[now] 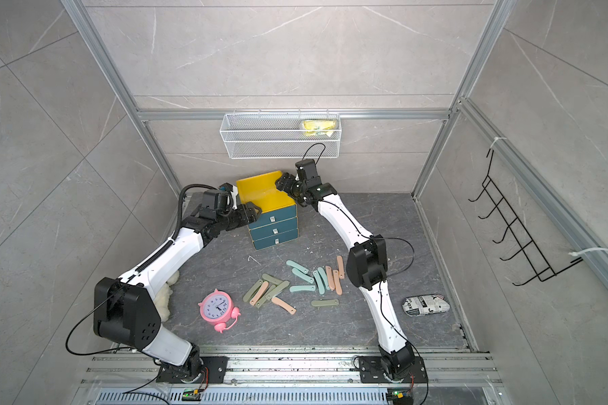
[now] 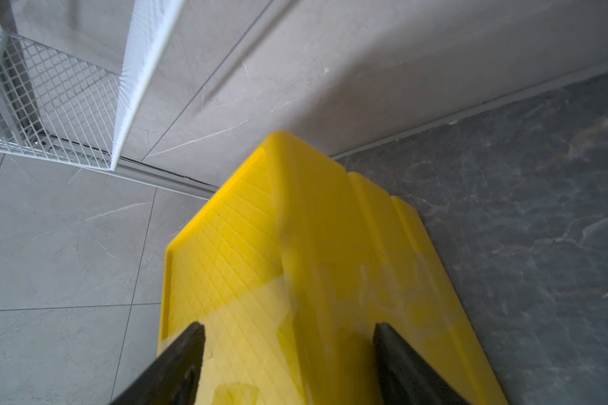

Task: Place the fruit knives into the drawer by color
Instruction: Adjust the storage box at the center of the board.

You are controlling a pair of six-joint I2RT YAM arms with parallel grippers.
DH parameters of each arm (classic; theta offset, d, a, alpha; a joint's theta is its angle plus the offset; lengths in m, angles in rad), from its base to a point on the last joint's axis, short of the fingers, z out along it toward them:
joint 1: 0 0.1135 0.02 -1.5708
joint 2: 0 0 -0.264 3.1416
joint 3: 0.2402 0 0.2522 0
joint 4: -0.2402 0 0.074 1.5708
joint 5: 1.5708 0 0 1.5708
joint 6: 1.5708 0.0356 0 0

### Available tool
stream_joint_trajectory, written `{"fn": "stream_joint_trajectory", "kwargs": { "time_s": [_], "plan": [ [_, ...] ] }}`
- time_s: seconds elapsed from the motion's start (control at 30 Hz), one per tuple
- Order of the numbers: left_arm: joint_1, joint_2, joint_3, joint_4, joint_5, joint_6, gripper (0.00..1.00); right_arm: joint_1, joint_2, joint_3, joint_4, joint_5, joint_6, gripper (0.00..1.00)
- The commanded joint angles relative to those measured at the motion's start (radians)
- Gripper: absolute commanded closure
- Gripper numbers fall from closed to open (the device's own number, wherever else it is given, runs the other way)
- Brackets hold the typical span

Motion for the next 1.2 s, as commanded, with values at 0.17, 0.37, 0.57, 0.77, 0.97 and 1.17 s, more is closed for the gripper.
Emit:
{"fn": "stream_joint_trajectory", "kwargs": {
  "time_s": [0.17,0.37,0.57,0.77,0.97,1.17],
  "plan": [
    [-0.011,-0.176,0.043,-0.087,-0.085,0.041,0.01,0.025,-0.026,0.326,-0.388,0.118,-0.086,0.20],
    [-0.011,-0.210,0.032,-0.090,-0.125,0.059,0.01,0.030,-0.355,-0.217,-0.152,0.197,-0.069,0.20],
    [-0.010,-0.197,0.017,-0.093,-0.126,0.084,0.01,0.027,-0.634,-0.799,0.196,0.116,0.028,0.21],
    [-0.009,-0.155,0.028,-0.110,-0.178,0.127,0.01,0.050,-0.594,-1.008,0.346,0.041,0.178,0.27],
    [-0.008,-0.119,0.031,-0.118,-0.198,0.148,0.01,0.076,-0.516,-0.996,0.383,0.078,0.241,0.28],
    [-0.002,-0.094,0.037,-0.109,-0.211,0.147,0.01,0.076,-0.446,-0.956,0.425,0.103,0.297,0.27]
  ]
}}
